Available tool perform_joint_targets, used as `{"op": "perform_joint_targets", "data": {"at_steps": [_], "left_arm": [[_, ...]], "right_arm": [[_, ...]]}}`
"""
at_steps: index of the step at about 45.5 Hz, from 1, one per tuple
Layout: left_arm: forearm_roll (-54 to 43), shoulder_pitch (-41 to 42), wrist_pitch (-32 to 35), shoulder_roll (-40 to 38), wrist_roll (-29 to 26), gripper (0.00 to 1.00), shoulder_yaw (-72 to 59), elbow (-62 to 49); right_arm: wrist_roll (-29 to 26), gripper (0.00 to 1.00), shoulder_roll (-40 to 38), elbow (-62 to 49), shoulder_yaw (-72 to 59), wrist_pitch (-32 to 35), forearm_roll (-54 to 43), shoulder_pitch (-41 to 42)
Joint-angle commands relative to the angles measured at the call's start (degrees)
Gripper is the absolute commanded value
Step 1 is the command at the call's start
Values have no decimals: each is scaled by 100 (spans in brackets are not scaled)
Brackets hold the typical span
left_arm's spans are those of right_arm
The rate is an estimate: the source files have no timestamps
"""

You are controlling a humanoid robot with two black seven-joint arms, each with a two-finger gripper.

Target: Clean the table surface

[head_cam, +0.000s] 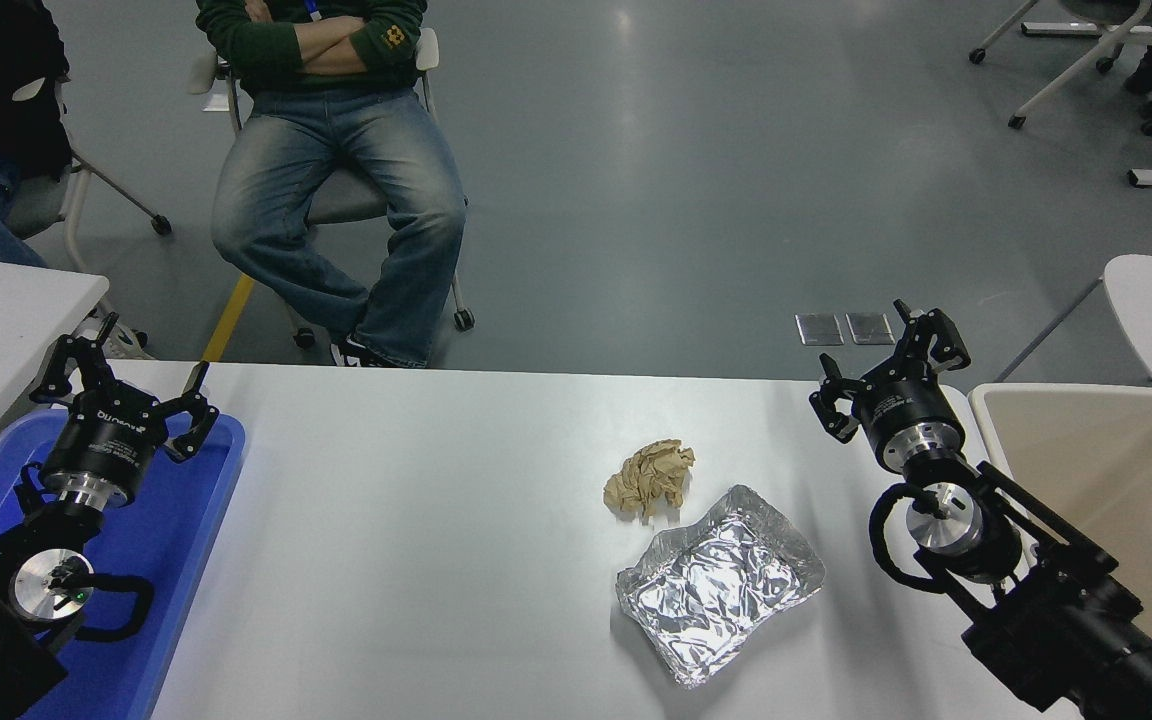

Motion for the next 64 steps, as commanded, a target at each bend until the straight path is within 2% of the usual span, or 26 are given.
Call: {"op": "perform_joint_targets", "data": {"at_steps": [1, 12, 22, 47, 64], "left_arm": [[0, 0, 0, 0, 0, 100, 0, 0], [0, 0, 0, 0, 0, 100, 0, 0], [0, 0, 0, 0, 0, 100, 0, 0], [0, 0, 0, 0, 0, 100, 0, 0], [0, 0, 0, 0, 0, 100, 0, 0]], "right_arm": [[112, 99, 10, -3, -74, -5, -687, -60], [243, 99, 2, -11, -118, -14, -1233, -122], [648, 99, 2, -20, -381, -49, -1919, -219], [657, 99, -42, -108, -434, -66, -1936, -219], [648, 99, -578, -47, -1444, -84, -1928, -148]]}}
